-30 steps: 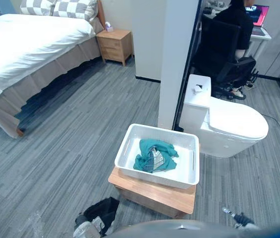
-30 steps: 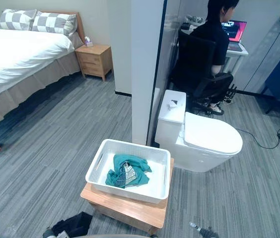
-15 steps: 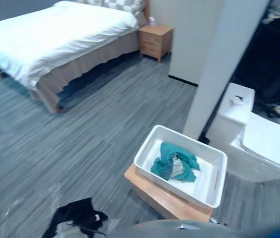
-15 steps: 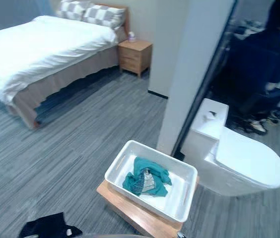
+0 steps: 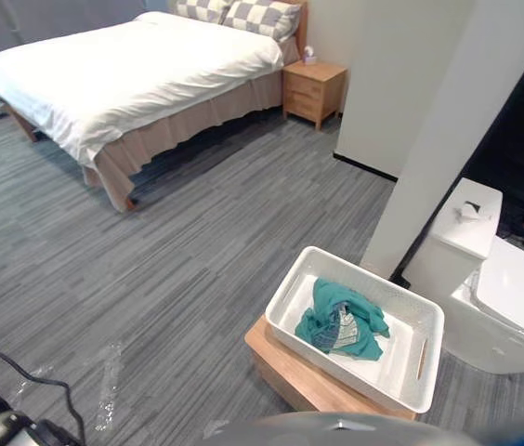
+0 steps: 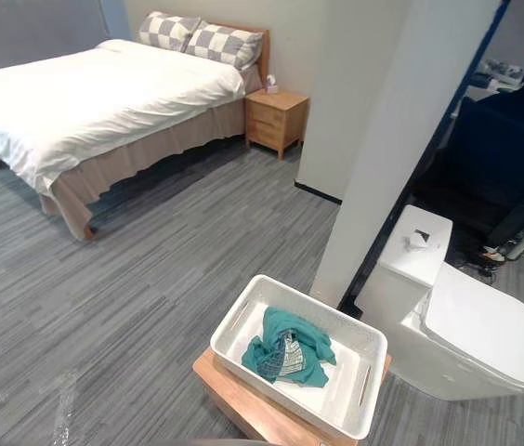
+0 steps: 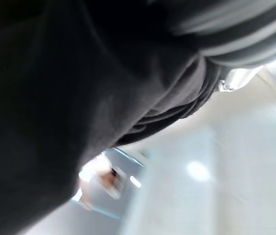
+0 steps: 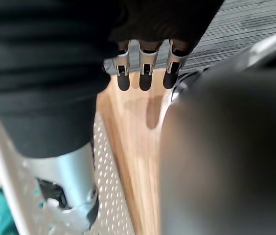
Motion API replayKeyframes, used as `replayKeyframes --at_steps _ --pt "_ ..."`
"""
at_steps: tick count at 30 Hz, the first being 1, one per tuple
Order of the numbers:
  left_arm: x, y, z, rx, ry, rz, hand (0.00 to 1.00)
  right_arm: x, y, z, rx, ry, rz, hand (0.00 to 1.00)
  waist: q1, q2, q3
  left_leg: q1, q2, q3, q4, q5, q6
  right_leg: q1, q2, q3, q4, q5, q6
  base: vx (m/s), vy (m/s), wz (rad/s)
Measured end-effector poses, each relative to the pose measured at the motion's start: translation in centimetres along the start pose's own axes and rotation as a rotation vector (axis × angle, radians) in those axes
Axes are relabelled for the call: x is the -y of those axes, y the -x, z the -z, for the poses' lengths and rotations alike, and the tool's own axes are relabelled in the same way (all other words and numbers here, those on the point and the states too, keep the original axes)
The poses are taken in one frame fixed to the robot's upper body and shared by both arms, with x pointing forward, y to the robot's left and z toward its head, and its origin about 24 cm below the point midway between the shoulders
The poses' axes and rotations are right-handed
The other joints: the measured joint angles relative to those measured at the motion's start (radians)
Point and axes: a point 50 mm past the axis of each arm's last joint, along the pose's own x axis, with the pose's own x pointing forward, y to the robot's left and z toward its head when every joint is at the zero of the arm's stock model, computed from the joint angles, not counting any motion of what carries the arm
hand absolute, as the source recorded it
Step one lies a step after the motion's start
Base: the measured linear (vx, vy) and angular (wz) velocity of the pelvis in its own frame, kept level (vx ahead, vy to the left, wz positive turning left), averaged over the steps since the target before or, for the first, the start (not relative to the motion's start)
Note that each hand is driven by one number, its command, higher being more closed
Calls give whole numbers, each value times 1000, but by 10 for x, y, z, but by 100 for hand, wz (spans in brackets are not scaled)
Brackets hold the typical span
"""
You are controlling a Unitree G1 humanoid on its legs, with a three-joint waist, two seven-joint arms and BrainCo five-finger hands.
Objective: Tidy the bed and pick cloth on bed and put in laundry
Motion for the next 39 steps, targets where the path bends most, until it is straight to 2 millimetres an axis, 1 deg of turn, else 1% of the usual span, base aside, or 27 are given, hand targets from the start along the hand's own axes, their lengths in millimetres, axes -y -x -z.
replayKeyframes --at_steps 1,2,3,4,5,6,7,8,10,12,13,15,16,17,19,21,22,25,26,27,28,29,31,33,35,37,39 --pt "21 -2 -3 2 66 74 100 4 2 3 -2 -9 11 0 -4 1 -5 7 1 19 0 -2 -6 -4 1 19 0 0 0 59 37 -44" --pt "38 -3 -6 6 93 131 100 5 2 2 5 -21 15 0 -10 3 -11 11 3 33 1 -3 -8 -8 4 44 0 0 0 75 23 -53" --pt "63 -2 -8 1 114 222 100 7 2 4 5 -33 21 0 -19 2 -27 11 5 51 2 3 -3 -17 7 65 -3 0 0 70 8 -44" --pt "76 -1 -8 -4 116 276 100 8 3 5 6 -34 24 0 -21 1 -36 11 6 59 6 4 -3 -21 9 77 -5 0 0 85 -3 -49" --pt "102 3 -8 -11 101 381 100 9 3 4 18 -36 30 0 -29 -2 -47 12 8 84 7 4 -4 -30 13 105 -8 0 0 71 -14 -42" --pt "120 7 -9 -3 82 452 100 10 3 3 33 -44 36 0 -41 -4 -51 14 9 93 7 5 -4 -31 16 117 -10 0 0 66 -9 -42" --pt "140 16 -10 14 61 547 100 12 3 0 48 -52 44 0 -56 -5 -52 18 9 108 7 5 -4 -34 19 129 -10 0 0 46 -1 -31" --pt "148 21 -11 19 57 591 100 12 3 -1 54 -50 46 0 -61 -4 -51 24 9 115 7 5 -4 -36 21 144 -10 0 0 36 1 -42" --pt "165 40 -7 18 27 724 100 11 2 -2 59 -47 43 0 -89 -2 -50 38 16 144 7 4 -5 -40 30 185 -9 1 0 20 -31 -52" --pt "172 54 1 -5 -13 808 100 9 2 -1 51 -48 40 0 -102 4 -46 49 24 171 7 1 -10 -49 39 216 -6 2 -2 15 -41 -43" --pt "173 59 5 -17 -25 823 100 9 2 0 49 -47 40 0 -104 8 -44 53 26 181 7 0 -10 -51 43 224 -6 3 -5 1 -37 -46" --pt "173 79 19 -75 -53 858 100 9 2 1 44 -43 42 0 -113 23 -32 68 34 210 7 -3 -14 -52 53 261 -6 8 -13 -34 -32 -40" --pt "173 84 22 -81 -60 869 100 9 2 1 42 -36 41 0 -117 26 -30 66 41 216 8 -5 -18 -54 55 272 -5 8 -13 -46 -45 -33" --pt "175 91 24 -91 -59 897 100 9 2 1 37 -9 34 0 -128 33 -24 64 50 221 7 -16 -27 -64 63 288 -1 6 -16 -61 -45 -29" --pt "181 103 21 -71 -49 953 100 9 2 1 34 11 30 0 -136 33 -7 67 56 246 8 -19 -31 -82 72 323 14 2 -22 -55 -33 -37" --pt "189 115 12 -46 -9 1023 100 14 3 -1 31 37 38 0 -142 33 8 65 62 269 23 -27 -36 -97 78 361 26 -1 -25 -20 -26 -41" --pt "196 122 7 -10 -14 1077 100 19 4 -2 31 49 53 0 -154 34 15 67 67 288 38 -36 -38 -101 83 386 30 -1 -25 1 -11 -35" --pt "212 135 -3 34 10 1168 100 23 5 -1 24 61 67 0 -166 36 19 68 73 304 55 -46 -43 -102 89 411 30 0 -26 -3 -15 -26" --pt "217 138 -9 51 31 1184 100 23 5 0 20 64 67 0 -178 37 25 70 74 308 56 -47 -44 -102 91 417 31 0 -26 30 -15 -16" --pt "224 142 -19 78 74 1205 100 21 4 -1 20 74 61 0 -190 38 37 79 75 314 56 -47 -45 -102 93 424 32 0 -26 22 -8 -24" --pt "230 151 -28 92 126 1220 100 20 4 -1 18 83 57 0 -190 37 45 83 76 327 56 -49 -47 -105 96 439 34 0 -26 19 1 -25" --pt "232 156 -32 96 149 1230 100 20 4 -1 18 84 57 0 -191 41 47 82 76 332 57 -51 -47 -109 97 444 34 0 -26 0 7 -25" --pt "237 174 -43 95 197 1279 100 19 4 -3 17 104 49 0 -204 59 60 83 77 351 57 -54 -48 -120 101 465 41 0 -26 15 11 -26" --pt "242 182 -45 99 180 1315 100 17 3 -5 24 118 43 0 -213 66 64 82 77 355 59 -56 -49 -127 102 477 42 0 -26 22 -4 -25" --pt "247 190 -44 73 171 1347 100 16 3 -8 30 140 39 0 -219 65 64 84 78 357 61 -56 -49 -133 104 495 44 1 -27 28 -18 -22" --pt "249 203 -40 13 166 1379 100 16 2 -11 25 187 35 0 -235 62 70 83 82 358 75 -68 -51 -133 105 499 45 1 -27 21 -8 -11" --pt "250 212 -36 -43 167 1405 100 14 2 -12 27 200 30 0 -238 60 77 83 83 362 76 -72 -52 -135 106 506 45 2 -27 6 5 -8"
